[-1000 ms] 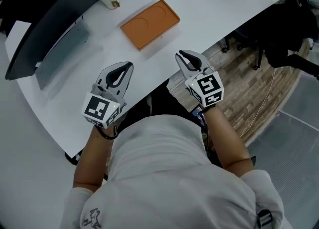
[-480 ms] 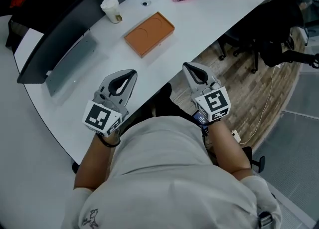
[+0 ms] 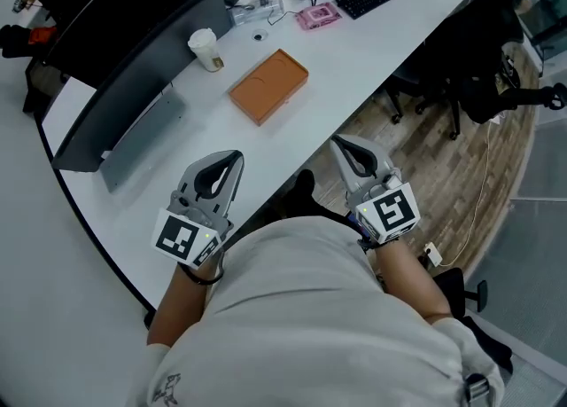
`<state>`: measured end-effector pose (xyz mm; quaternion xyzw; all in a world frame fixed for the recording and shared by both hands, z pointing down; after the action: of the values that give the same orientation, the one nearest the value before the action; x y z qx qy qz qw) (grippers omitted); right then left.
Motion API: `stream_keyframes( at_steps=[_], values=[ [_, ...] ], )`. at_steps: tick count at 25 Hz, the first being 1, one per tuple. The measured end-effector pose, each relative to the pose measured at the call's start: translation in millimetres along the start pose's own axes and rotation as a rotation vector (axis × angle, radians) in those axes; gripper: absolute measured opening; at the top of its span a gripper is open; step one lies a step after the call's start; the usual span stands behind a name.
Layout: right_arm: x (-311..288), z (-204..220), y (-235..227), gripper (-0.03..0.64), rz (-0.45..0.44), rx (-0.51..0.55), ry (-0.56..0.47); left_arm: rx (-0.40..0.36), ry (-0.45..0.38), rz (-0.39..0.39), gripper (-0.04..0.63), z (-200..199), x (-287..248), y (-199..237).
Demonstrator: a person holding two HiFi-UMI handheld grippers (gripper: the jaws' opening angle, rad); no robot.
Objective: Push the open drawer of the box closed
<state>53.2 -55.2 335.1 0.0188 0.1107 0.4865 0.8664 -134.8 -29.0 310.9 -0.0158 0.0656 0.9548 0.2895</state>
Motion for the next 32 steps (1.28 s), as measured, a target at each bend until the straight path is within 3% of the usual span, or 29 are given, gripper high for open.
stream_keyframes(
  at_steps=[6,11,18,32],
  values=[
    [6.6,-17.1,6.8,0.003,0.000,0.016,-0.012,-0.013,-0.024,-0.003,-0.002,-13.3,11.4,-4.0],
    [25.0,-29.1,15.9,0.003,0.027,0.016,0.022,-0.028,-0.055,0.040,-0.002,-29.1,25.9,-23.2],
    [61.4,-20.4,24.0,0.003,0.073,0.047,0.076,0.004,-0.072,0.073,-0.002,-8.5,33.2,-38.2],
    [136.6,-15.7,10.1,0.003,-0.058,0.072,0.009,0.001,-0.027,0.053,-0.002,-2.8,9.3,-122.9]
  ],
)
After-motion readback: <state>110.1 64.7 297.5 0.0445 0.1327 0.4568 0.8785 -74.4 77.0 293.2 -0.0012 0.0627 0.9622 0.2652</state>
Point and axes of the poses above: the fingertips, and each gripper's own axes: x backward along the fingers, y to its left, z out of its underside, the point moved 3 cm from there along x, backward along the fingers, and after that the axes turned 12 degrees about z, right-handed, at the moved point
